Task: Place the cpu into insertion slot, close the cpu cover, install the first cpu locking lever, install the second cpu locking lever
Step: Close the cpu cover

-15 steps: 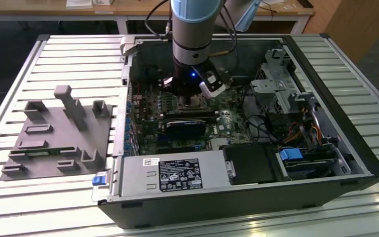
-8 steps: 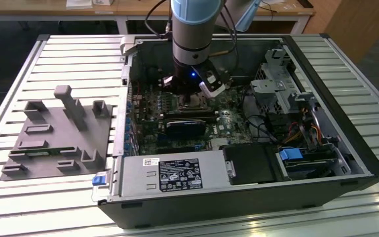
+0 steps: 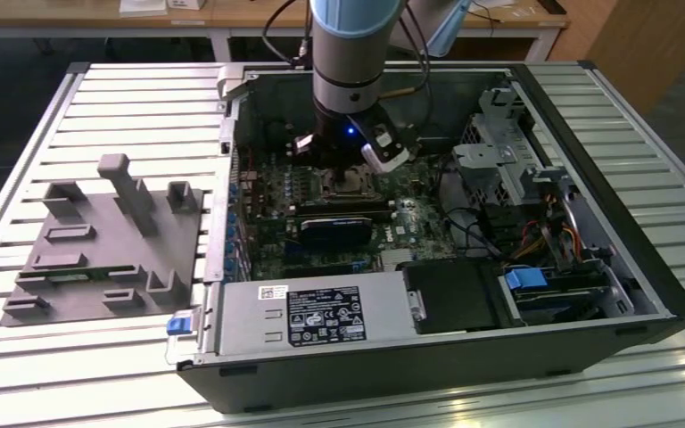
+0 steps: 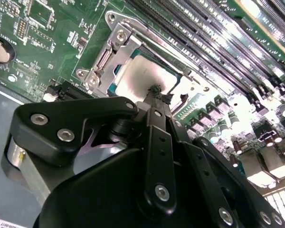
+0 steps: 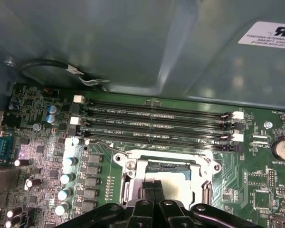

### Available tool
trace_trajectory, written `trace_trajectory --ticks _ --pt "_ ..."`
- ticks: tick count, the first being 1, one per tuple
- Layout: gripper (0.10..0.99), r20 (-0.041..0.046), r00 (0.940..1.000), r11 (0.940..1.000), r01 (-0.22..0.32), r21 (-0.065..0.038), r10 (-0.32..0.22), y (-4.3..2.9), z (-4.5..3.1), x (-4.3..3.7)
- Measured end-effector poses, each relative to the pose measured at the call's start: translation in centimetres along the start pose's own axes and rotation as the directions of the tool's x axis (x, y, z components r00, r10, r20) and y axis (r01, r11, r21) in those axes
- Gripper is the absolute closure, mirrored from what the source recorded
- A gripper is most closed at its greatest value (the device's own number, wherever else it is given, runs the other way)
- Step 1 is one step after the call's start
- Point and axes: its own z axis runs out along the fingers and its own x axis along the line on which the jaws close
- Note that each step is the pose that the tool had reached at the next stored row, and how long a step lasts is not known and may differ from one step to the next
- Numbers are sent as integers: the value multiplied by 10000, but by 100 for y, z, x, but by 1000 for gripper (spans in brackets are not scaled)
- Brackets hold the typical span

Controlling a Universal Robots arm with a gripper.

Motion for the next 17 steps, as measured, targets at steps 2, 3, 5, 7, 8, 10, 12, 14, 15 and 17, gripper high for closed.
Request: trace_trajectory --ticks 2,3,5,7,8,10,12,14,15,17 --pt "980 -3 10000 10000 3 25 -3 -17 -4 1" --pt "980 -4 10000 10000 2 27 -2 -32 -7 2" --pt "980 -3 10000 10000 2 29 -2 -70 -14 5" --pt "980 -3 10000 10000 2 29 -2 -114 -21 9" --pt "980 -3 10000 10000 2 29 -2 -135 -25 10" --pt "980 -4 10000 10000 3 29 -3 -167 -26 12" --pt "980 -3 10000 10000 2 28 -2 -185 -15 14" --pt "980 -2 10000 10000 1 28 -1 -193 1 18" --pt "980 -2 10000 10000 1 29 -1 -195 9 21" --pt "980 -3 10000 10000 2 30 -2 -197 23 32"
